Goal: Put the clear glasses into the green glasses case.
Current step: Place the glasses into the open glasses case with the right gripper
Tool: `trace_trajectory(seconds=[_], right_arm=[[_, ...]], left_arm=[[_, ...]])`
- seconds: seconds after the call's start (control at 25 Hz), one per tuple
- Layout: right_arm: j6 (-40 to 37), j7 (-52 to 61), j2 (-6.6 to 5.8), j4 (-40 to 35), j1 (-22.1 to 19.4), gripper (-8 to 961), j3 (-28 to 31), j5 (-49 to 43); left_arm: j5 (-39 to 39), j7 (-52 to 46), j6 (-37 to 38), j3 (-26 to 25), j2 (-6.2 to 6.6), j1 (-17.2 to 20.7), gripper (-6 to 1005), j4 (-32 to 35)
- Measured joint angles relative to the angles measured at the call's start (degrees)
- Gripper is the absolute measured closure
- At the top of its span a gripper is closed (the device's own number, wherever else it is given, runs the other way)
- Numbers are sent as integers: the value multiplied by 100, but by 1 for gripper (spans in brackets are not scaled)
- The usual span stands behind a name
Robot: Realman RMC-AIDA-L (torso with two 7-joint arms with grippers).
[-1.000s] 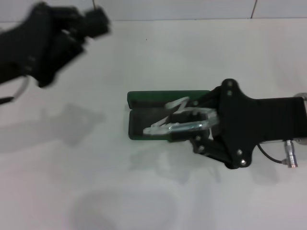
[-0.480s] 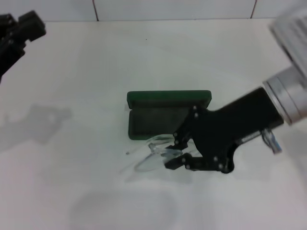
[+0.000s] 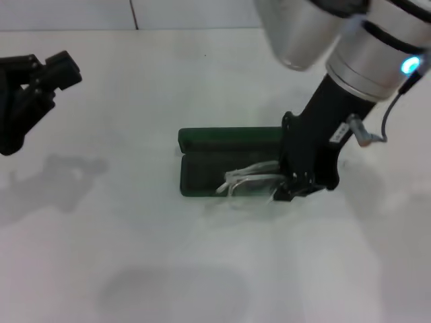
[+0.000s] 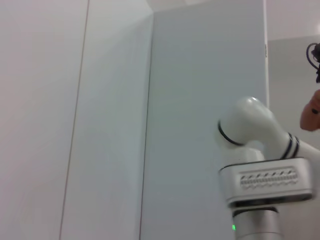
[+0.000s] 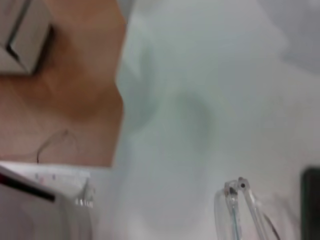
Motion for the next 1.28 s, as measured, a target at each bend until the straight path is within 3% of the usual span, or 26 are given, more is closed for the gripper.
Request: trace_trajectory(seconds=[0.16,0.6,0.76,1.04,1.28], right_arm=[[157,46,36,904,650,830,-80,-566],[1545,-311,49,2711,1546,830,-496,-702],[1911,-514,46,2991,1572,830,-582,-512],[2537,-616,45,3124,1357,830,-1222,-121],[2870,-633,45,3252,1277,829,-1329,41]], left_arm=[[37,32,0,-22,-13,23,923,-10],[82,44,32,-64,-43,95,923,-64],[90,72,36,-59,-88,106,923,-65],[110,149,36,-35,-132,126,922,-65],[120,153,35,-29,-134,128,922,-66]])
